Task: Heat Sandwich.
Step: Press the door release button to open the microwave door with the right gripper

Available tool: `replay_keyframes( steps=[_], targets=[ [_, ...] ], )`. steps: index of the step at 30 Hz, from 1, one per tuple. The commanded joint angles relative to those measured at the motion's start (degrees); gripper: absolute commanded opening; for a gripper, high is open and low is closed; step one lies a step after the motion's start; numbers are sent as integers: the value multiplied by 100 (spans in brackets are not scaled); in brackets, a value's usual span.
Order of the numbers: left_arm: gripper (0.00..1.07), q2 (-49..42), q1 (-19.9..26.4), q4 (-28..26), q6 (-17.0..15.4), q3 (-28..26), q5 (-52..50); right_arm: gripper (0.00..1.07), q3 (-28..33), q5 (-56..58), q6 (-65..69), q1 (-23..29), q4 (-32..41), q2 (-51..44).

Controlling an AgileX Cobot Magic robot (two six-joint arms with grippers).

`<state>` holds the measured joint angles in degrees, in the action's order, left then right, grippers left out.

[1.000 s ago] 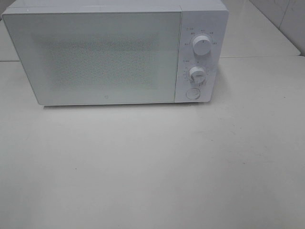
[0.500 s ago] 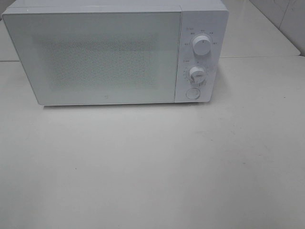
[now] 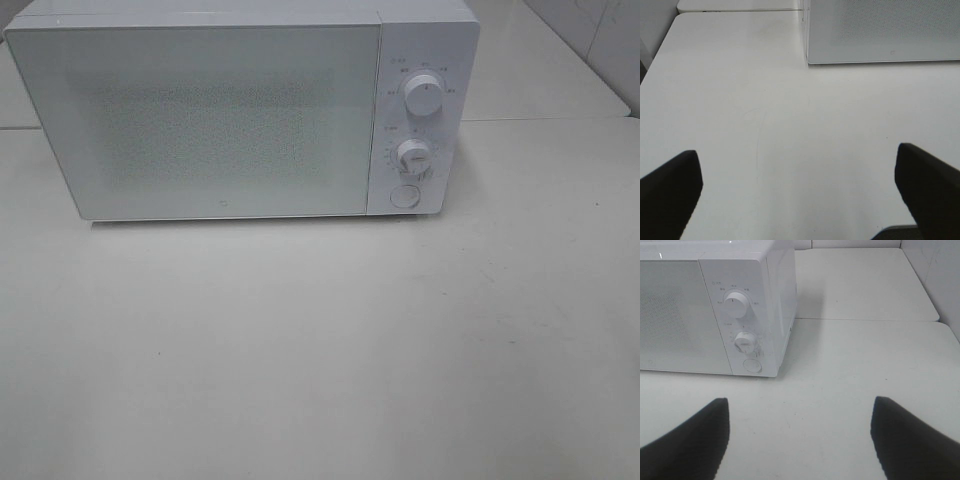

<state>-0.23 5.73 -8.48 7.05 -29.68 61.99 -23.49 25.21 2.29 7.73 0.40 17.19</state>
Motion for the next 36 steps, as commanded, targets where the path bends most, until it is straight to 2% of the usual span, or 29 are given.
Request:
replay_keyframes(
  steps=[1,10,15,19,27,32,36],
  targets=[
    [100,-120,-34,-17,-29,6,-46,76,149,-900,34,-46,23,498],
    [100,-120,-34,-17,-29,6,-46,76,166,-2080,34,-46,23,1581],
    [100,-120,-34,-17,-29,6,-46,76,166,-3065,34,-46,23,2217],
    [100,-120,-34,-17,-29,6,-46,76,166,-4332,34,-46,23,2962],
    [100,-120,-34,-17,-29,6,-46,76,172,-5243,-6,-46,6,3816],
    [100,-120,-34,-17,-29,6,-46,76,476,-6417,-74,-29,46,4544],
    [100,-120,-34,-17,-29,6,-46,76,653,-6841,-103,-29,252,4859]
  ],
)
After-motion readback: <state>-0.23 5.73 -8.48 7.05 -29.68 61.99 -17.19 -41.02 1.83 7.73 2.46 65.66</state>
